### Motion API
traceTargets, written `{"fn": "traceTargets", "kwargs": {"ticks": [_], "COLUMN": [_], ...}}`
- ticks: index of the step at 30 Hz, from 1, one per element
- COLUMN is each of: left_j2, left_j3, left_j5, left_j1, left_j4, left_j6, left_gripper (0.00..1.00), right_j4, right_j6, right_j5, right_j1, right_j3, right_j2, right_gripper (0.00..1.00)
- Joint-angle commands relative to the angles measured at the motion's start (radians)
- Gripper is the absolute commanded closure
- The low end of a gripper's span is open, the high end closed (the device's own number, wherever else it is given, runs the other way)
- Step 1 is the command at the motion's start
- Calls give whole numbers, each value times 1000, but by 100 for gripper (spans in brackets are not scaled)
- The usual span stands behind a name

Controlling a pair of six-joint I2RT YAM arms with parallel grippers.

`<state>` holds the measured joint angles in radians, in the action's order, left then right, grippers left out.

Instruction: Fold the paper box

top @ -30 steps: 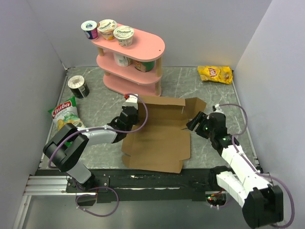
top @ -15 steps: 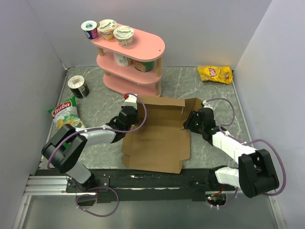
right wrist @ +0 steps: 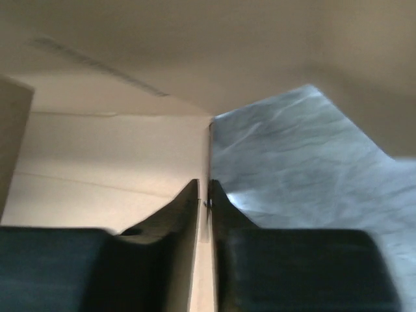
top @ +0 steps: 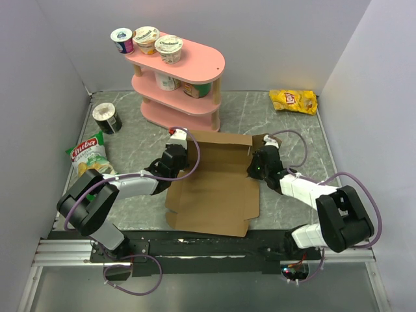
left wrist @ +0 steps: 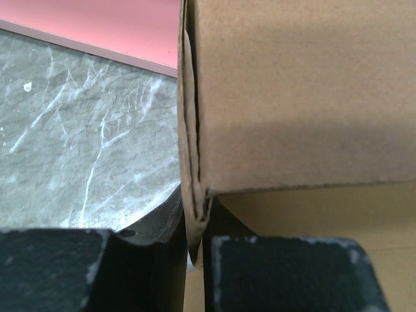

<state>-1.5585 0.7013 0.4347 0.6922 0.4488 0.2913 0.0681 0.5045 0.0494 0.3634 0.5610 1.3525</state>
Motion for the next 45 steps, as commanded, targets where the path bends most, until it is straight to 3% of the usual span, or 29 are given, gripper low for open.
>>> {"fn": "traceTargets", "kwargs": {"ticks": [1,7,16,17,22,28,31,34,37,39,41,45], "left_j2": [6,0,-5,-3,11,28,29,26,28,25,26,37], "left_j3": [0,4,10,9,1,-3,0,0,-2,1,1,-9], "left_j5": [-24,-42,-18,-2,15,29,45,42,29,26,27,27], "left_j1": [3,3,3,3,-11,-39,-42,-43,-45,-45,-45,-45], "left_j4": [-35,-35,-50,-56,-58,-81,-90,-91,-84,-85,-85,-76], "left_j6": [8,16,12,11,5,11,2,-3,-4,-4,-6,-11], "left_gripper": [85,85,85,85,85,85,85,85,85,85,86,86], "right_j4": [26,-45,-34,-37,-103,-131,-171,-234,-294,-265,-206,-162], "right_j6": [45,152,266,272,252,33,-27,-64,-104,-119,-155,-140], "right_j5": [152,401,452,455,437,223,141,164,92,-43,-147,-207], "right_j1": [87,206,247,246,246,246,247,232,97,-33,-93,-216], "right_j3": [56,94,71,60,17,-61,-93,-64,58,147,204,330], "right_j2": [7,57,43,18,-125,-424,-565,-647,-583,-544,-495,-357], "right_gripper": [87,89,76,64,31,3,0,0,0,0,0,0]}}
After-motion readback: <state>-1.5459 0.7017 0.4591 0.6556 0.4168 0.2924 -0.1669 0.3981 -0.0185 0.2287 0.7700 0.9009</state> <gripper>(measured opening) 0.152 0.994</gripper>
